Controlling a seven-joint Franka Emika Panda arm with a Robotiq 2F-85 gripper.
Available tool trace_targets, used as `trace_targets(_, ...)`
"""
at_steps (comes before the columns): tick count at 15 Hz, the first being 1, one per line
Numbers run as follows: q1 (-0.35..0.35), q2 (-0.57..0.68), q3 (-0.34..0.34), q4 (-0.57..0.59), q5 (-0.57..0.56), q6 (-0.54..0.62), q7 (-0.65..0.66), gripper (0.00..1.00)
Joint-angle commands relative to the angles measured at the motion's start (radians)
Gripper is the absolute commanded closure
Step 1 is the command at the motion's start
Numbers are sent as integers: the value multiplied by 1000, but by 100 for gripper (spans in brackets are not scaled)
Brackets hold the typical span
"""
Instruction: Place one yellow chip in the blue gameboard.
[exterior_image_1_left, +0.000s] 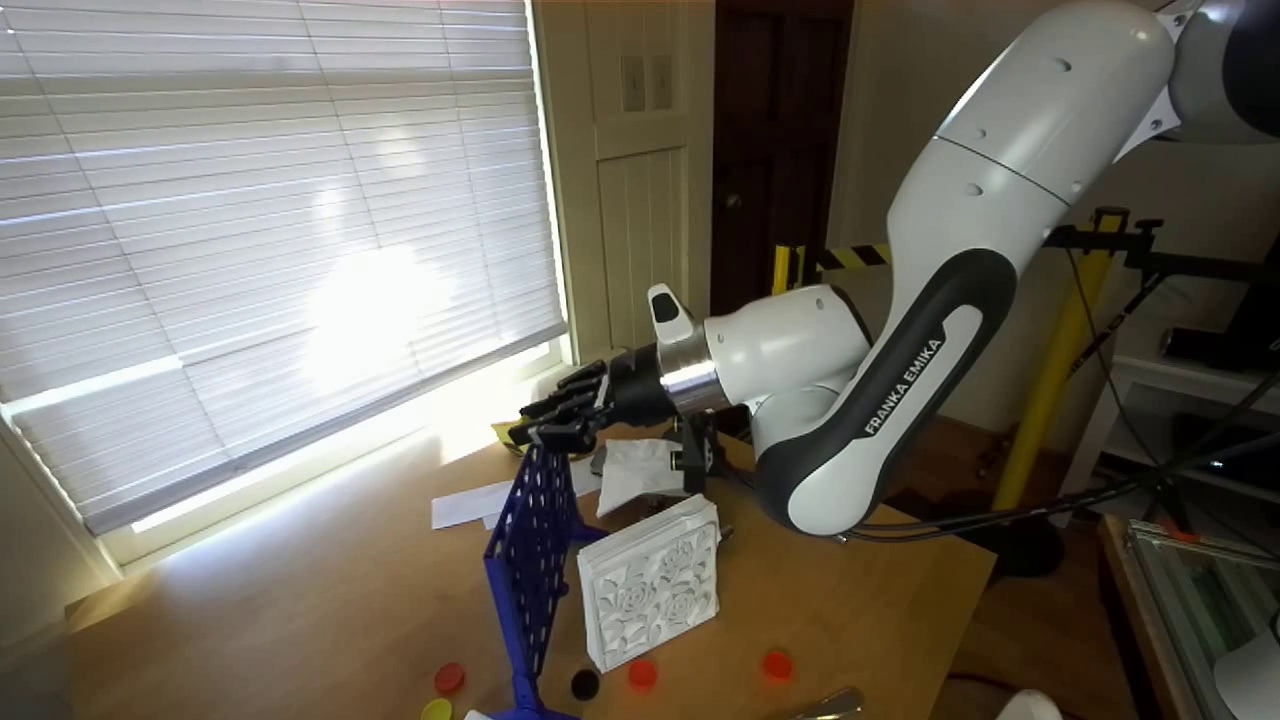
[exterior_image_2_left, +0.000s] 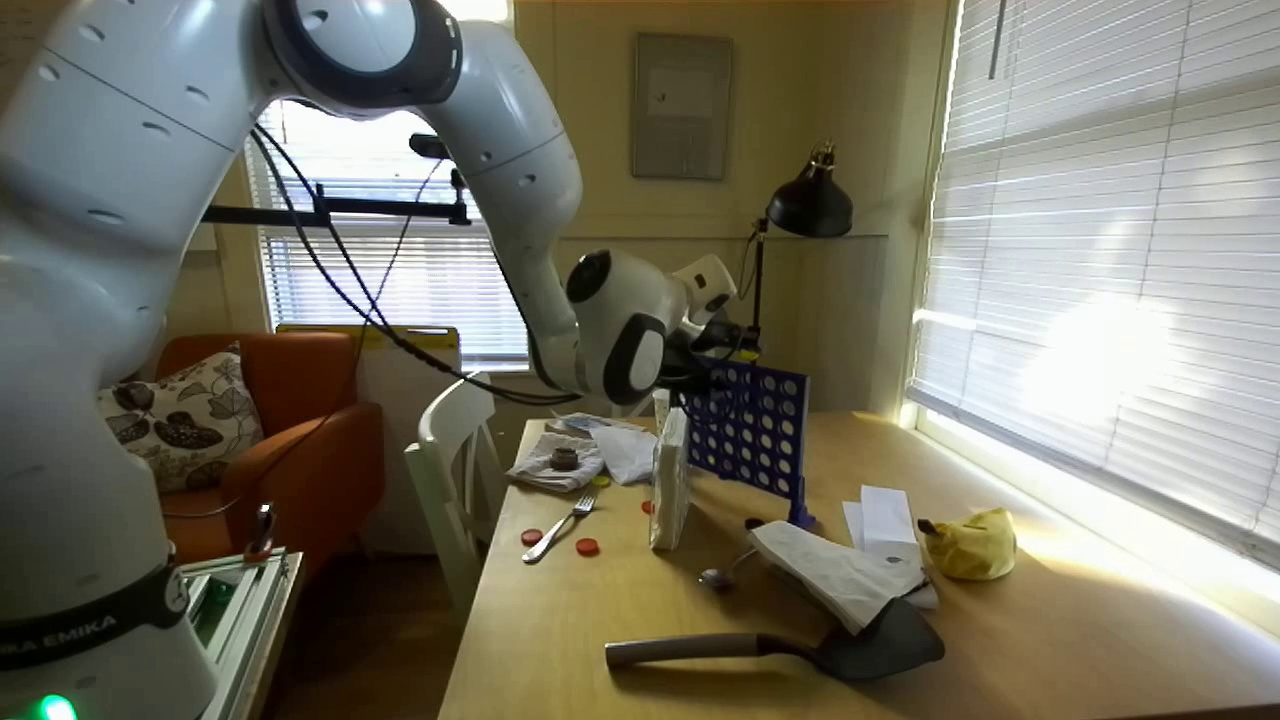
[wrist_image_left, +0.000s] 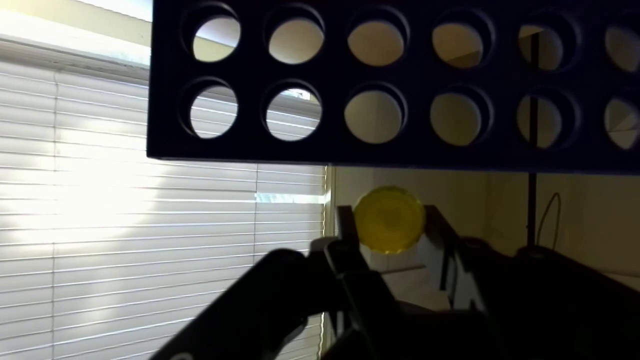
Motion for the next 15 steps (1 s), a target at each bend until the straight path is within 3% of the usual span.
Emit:
trace_targets(1,0,21,-10,8,-37,30,31,90)
trace_targets(14,20,45,-34,22,-6,29,9,90)
trace_targets(15,20,44,-35,21,-5,29,10,40)
